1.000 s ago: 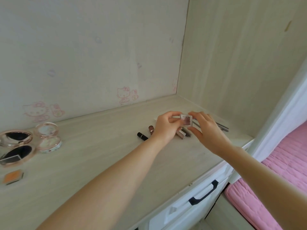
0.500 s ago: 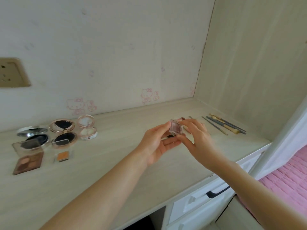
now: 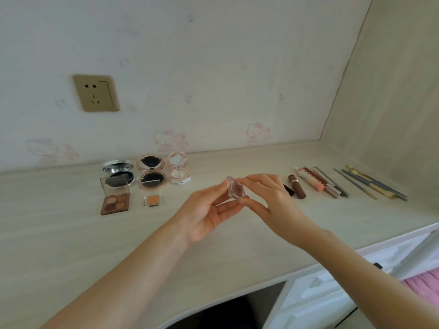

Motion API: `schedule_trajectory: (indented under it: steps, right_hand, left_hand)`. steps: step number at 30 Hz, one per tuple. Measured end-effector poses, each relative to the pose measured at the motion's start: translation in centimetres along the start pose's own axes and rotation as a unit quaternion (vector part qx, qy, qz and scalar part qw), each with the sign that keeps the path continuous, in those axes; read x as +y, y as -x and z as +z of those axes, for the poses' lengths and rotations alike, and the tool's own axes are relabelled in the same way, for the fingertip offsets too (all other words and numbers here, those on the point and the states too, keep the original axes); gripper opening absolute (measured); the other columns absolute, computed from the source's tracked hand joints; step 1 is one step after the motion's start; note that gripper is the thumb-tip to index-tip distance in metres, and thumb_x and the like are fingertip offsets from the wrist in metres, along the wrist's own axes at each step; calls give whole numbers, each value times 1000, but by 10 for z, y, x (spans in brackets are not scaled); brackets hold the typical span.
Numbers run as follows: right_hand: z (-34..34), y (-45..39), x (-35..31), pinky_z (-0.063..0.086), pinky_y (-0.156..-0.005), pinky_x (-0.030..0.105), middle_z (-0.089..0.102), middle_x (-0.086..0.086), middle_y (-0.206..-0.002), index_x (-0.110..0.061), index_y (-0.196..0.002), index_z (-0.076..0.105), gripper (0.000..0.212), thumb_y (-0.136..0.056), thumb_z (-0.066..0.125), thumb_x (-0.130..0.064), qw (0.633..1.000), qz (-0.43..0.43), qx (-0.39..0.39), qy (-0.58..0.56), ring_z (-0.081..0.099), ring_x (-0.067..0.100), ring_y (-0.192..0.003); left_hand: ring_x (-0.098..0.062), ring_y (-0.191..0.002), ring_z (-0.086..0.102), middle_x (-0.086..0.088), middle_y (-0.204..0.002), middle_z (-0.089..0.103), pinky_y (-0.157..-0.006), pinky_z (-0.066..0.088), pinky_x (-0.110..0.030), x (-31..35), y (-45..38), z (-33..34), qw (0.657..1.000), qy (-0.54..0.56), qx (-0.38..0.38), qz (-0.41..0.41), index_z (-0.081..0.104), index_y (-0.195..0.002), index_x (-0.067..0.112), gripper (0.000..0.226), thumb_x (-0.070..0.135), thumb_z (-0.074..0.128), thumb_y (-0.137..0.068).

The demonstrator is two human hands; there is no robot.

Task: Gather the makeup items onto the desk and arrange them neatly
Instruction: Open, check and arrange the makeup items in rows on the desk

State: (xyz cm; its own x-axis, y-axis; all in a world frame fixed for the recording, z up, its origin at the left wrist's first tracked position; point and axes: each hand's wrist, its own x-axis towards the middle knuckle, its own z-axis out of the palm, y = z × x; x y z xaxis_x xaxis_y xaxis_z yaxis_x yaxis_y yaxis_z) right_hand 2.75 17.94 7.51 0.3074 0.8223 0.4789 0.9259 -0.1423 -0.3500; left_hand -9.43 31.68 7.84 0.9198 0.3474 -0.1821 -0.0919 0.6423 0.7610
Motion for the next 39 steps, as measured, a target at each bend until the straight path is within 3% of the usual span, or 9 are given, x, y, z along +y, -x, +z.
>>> schedule_trajectory:
  steps: [8, 12, 19, 24, 36, 39]
  right_hand:
    - [34, -25, -42, 32, -100, 19, 51, -12, -129, -25, -137, 49, 48, -91, 60, -34, 999, -19, -37, -30, 38, 12, -120]
    - [47, -35, -58, 28, -97, 15, 50, -14, -130, -29, -138, 47, 53, -89, 64, -35, 996, 1, -73, -60, 41, 11, -119]
    - [65, -41, -76, 38, -97, 18, 53, -19, -118, -34, -131, 52, 60, -77, 71, -50, 989, 24, -89, -119, 49, 2, -111]
    - [69, -47, -81, 48, -87, 18, 61, -16, -108, -30, -115, 61, 49, -71, 81, -38, 978, 69, -56, -188, 58, 0, -99]
    - [70, -53, -84, 53, -91, 24, 69, -11, -102, -23, -119, 63, 52, -71, 83, -21, 939, 119, -89, -309, 63, -1, -99]
    - [69, -52, -85, 51, -92, 23, 65, -12, -108, -25, -122, 61, 50, -75, 80, -24, 952, 93, -94, -277, 62, -1, -102]
  left_hand:
    - [-37, -105, 65, -25, -117, 64, -83, 57, -36, 18, 36, -44, 998, -12, 35, 59, 63, -118, -3, 36, 13, 61, -86]
    - [-35, -107, 65, -24, -118, 64, -81, 58, -34, 23, 48, -62, 993, -40, 61, 89, 61, -122, 0, 42, 6, 64, -81]
    - [-31, -105, 67, -16, -111, 70, -86, 57, -36, 22, 56, -81, 984, -76, 106, 125, 66, -115, 2, 42, 0, 70, -73]
    - [-29, -100, 69, -16, -106, 72, -80, 58, -33, 22, 57, -83, 983, -71, 106, 130, 73, -101, 7, 38, 3, 73, -64]
    - [-25, -90, 72, -9, -98, 74, -75, 59, -31, 25, 61, -85, 968, -127, 128, 174, 73, -99, 10, 29, -7, 68, -76]
    - [-25, -91, 72, -11, -100, 74, -75, 58, -31, 25, 61, -85, 966, -130, 133, 177, 75, -96, 12, 27, -2, 71, -73]
